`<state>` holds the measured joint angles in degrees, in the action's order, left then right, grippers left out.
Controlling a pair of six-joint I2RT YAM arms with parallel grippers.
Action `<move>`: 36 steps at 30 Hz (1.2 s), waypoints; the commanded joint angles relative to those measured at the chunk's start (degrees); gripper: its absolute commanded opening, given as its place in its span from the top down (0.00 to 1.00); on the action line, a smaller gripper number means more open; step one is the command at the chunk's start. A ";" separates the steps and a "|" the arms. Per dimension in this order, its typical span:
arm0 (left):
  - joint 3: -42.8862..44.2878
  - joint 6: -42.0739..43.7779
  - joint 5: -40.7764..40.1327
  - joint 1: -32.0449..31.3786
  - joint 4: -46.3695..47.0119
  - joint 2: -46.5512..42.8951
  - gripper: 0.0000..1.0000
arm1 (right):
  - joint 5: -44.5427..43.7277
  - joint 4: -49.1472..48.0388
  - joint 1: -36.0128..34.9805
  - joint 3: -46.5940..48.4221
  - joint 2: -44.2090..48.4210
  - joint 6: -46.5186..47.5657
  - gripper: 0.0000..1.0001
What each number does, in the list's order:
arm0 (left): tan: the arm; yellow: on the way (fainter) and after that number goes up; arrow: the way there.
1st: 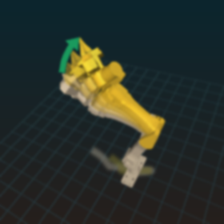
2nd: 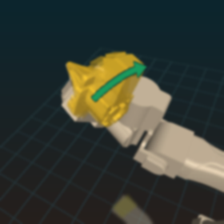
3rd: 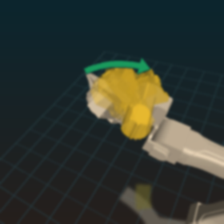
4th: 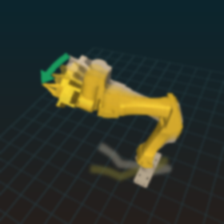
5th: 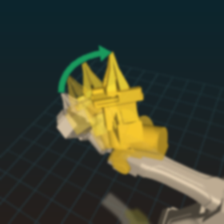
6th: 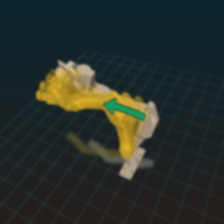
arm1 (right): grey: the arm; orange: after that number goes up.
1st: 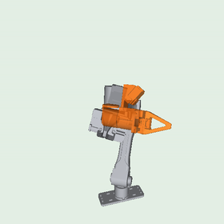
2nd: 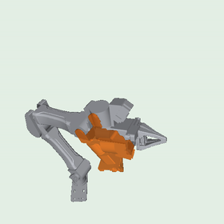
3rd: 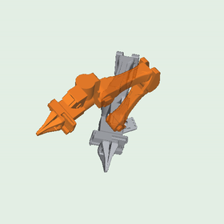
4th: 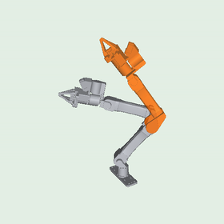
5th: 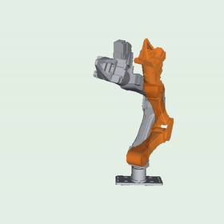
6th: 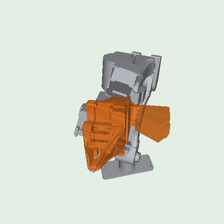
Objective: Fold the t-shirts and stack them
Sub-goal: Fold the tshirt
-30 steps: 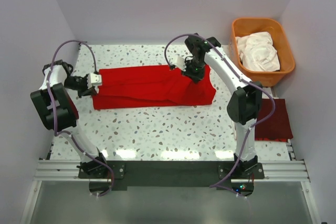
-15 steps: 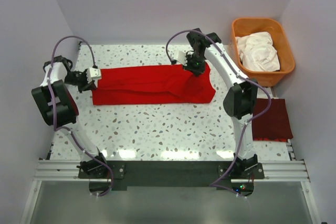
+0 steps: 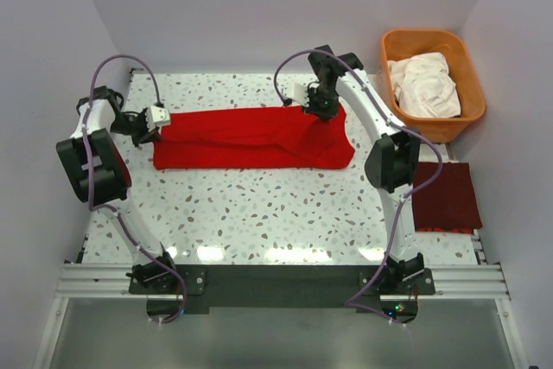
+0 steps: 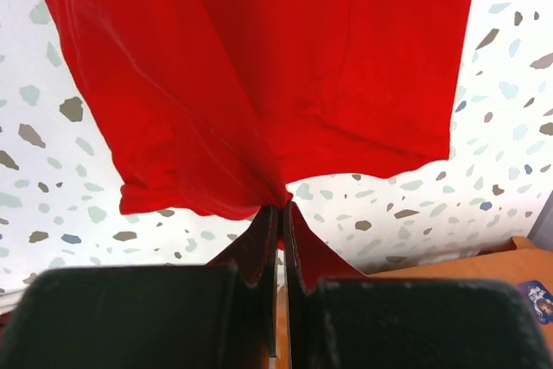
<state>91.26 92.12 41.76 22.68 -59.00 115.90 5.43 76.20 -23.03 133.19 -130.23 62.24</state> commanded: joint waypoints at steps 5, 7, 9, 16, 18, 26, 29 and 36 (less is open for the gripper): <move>3.04 -2.82 0.87 -2.11 4.15 1.61 1.00 | -1.39 -3.60 1.93 1.64 -1.25 2.27 1.00; 3.39 -3.34 0.69 -2.20 4.68 1.96 1.00 | -1.74 -4.22 2.11 1.55 -1.51 2.19 1.00; 4.18 -3.35 0.34 -2.29 4.60 2.84 1.00 | -1.74 -4.92 2.20 1.46 -1.60 2.19 1.00; 5.77 -3.35 -1.32 -2.46 3.11 4.69 1.00 | -2.53 -7.65 2.11 1.38 -2.66 2.01 1.00; 4.81 -2.56 -2.47 -2.11 2.66 4.43 1.00 | -2.71 -8.79 2.20 1.46 -3.01 1.92 1.00; 2.43 -3.43 -3.00 -2.11 4.60 3.37 1.00 | -3.41 -11.43 2.11 2.43 -4.85 2.62 1.00; 1.90 -3.52 -3.52 -2.11 4.69 3.28 1.00 | -3.50 -11.69 2.11 2.69 -5.47 2.71 1.00; 0.06 -5.54 -4.05 -2.46 7.06 2.76 1.00 | -4.29 -12.92 2.20 1.64 -5.91 2.89 0.97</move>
<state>92.05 88.47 37.34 20.23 -54.37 120.33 2.39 65.60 -21.04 133.19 -136.68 64.10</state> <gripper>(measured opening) 0.018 0.029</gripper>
